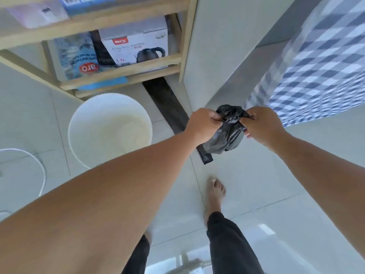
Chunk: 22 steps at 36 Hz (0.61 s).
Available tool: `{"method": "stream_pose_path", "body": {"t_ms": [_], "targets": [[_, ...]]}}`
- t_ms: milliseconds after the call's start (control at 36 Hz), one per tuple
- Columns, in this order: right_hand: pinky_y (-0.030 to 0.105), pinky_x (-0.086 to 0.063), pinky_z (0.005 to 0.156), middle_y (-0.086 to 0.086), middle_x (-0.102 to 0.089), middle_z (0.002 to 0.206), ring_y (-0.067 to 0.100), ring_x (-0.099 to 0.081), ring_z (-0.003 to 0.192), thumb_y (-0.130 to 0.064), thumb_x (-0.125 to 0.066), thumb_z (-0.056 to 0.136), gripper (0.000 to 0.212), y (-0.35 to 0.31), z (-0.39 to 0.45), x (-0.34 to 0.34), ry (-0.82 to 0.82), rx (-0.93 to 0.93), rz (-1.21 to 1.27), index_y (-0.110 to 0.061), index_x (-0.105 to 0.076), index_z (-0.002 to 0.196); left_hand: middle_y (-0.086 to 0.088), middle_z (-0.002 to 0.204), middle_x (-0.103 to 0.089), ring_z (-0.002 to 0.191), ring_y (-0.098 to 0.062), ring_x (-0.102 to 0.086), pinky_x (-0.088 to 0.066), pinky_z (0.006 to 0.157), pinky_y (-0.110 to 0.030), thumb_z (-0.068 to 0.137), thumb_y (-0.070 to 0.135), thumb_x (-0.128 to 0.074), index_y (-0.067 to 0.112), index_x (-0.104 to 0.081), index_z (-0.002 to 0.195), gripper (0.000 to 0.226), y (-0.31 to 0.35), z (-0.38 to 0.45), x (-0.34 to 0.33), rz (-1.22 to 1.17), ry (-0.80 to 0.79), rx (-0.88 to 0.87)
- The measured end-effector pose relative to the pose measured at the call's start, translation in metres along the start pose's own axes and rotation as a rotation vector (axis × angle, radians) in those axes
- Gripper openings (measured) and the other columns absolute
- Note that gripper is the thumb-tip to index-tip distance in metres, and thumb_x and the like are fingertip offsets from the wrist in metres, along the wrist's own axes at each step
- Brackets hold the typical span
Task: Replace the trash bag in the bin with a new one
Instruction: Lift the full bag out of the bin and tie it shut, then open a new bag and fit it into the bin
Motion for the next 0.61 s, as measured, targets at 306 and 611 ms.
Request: {"method": "stream_pose_path", "body": {"t_ms": [306, 611], "targets": [[0.025, -0.030, 0.045, 0.008, -0.054, 0.064, 0.031, -0.050, 0.062, -0.012, -0.050, 0.083, 0.017, 0.100, 0.075, -0.059, 0.043, -0.092, -0.214, -0.008, -0.049, 0.066, -0.005, 0.110, -0.074, 0.103, -0.019, -0.068, -0.050, 0.099, -0.033, 0.089, 0.008, -0.065, 0.011, -0.074, 0.110, 0.023, -0.069, 0.085, -0.095, -0.119, -0.013, 0.140], [0.044, -0.041, 0.100, 0.013, -0.056, 0.129, 0.035, -0.049, 0.122, -0.006, -0.050, 0.078, 0.051, 0.096, 0.084, -0.075, 0.217, -0.232, -0.313, -0.009, -0.055, 0.128, -0.002, 0.123, -0.068, 0.106, -0.013, -0.065, -0.049, 0.081, -0.015, 0.094, 0.015, -0.058, 0.015, -0.067, 0.124, 0.031, -0.115, 0.078, -0.069, -0.164, -0.093, 0.234]]}}
Point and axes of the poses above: each hand's wrist, its own z-axis towards the middle knuckle, its own x-axis out of the back of the hand, y = z × x, the point moved 2 cm from there along z, towards the middle knuckle
